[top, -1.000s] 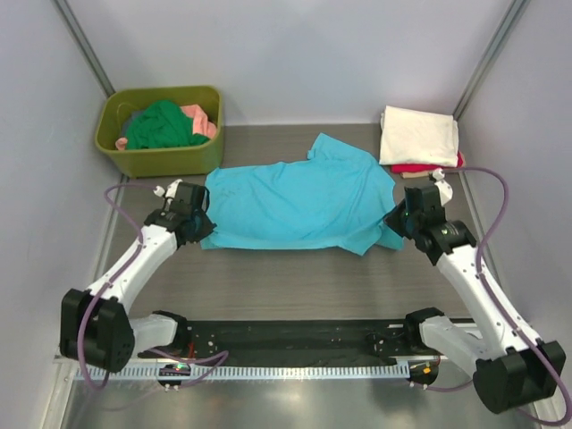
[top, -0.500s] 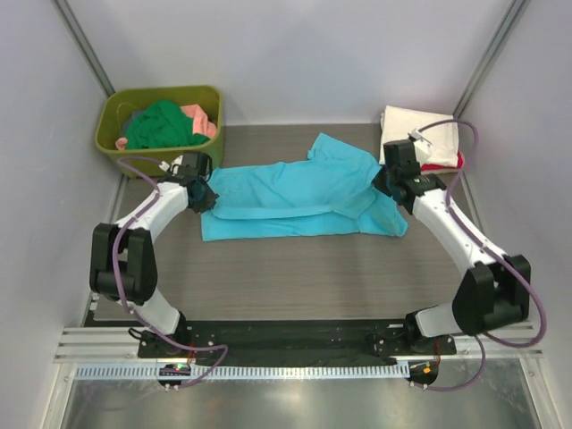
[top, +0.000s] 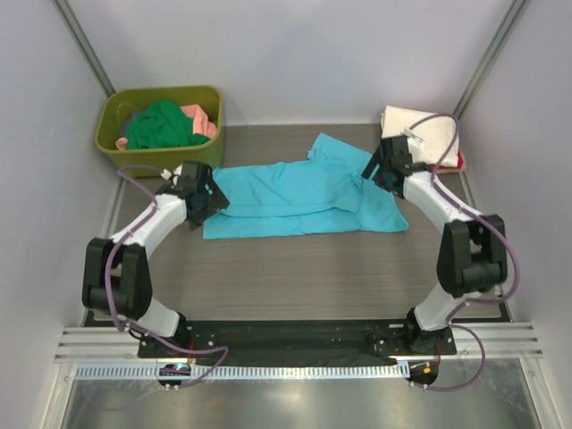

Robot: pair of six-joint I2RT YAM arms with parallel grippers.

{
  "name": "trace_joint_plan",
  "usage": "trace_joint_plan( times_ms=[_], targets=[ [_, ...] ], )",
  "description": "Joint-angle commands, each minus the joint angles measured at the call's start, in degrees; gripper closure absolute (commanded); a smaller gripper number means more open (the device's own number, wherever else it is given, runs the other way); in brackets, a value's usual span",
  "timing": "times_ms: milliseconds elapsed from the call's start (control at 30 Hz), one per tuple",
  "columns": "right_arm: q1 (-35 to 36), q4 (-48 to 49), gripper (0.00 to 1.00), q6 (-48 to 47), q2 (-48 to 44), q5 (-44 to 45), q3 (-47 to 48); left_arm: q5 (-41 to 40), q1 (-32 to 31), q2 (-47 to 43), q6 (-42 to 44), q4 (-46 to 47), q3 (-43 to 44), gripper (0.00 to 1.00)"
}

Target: Fold and stack the t-shirts

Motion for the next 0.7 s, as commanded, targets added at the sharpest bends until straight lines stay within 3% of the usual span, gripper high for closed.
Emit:
trace_joint_plan(
  times_ms=[0, 67, 233, 667],
  targets=[
    [-1.1, 4.5, 0.13, 3.4, -13.9, -0.4, -13.0, -0.3, -0.1, -8.5, -2.9, 4.7, -9.3, 0.15],
    [-3.0, 6.2, 0.16, 5.2, -18.5, -1.6, -22.5, 0.4, -0.1, -10.0, -2.9, 5.9, -13.9, 0.15],
    [-7.1, 9.4, 0.24, 7.4, -26.4, -6.3, -32.8, 1.3, 0.0, -13.3, -4.1, 12.3, -21.8, 0.17],
    [-13.0, 15.6, 0.30, 6.4, -15.9, -14.6, -35.8, 0.0, 0.7, -7.8, -6.3, 19.5, -24.0, 0.24]
  ],
)
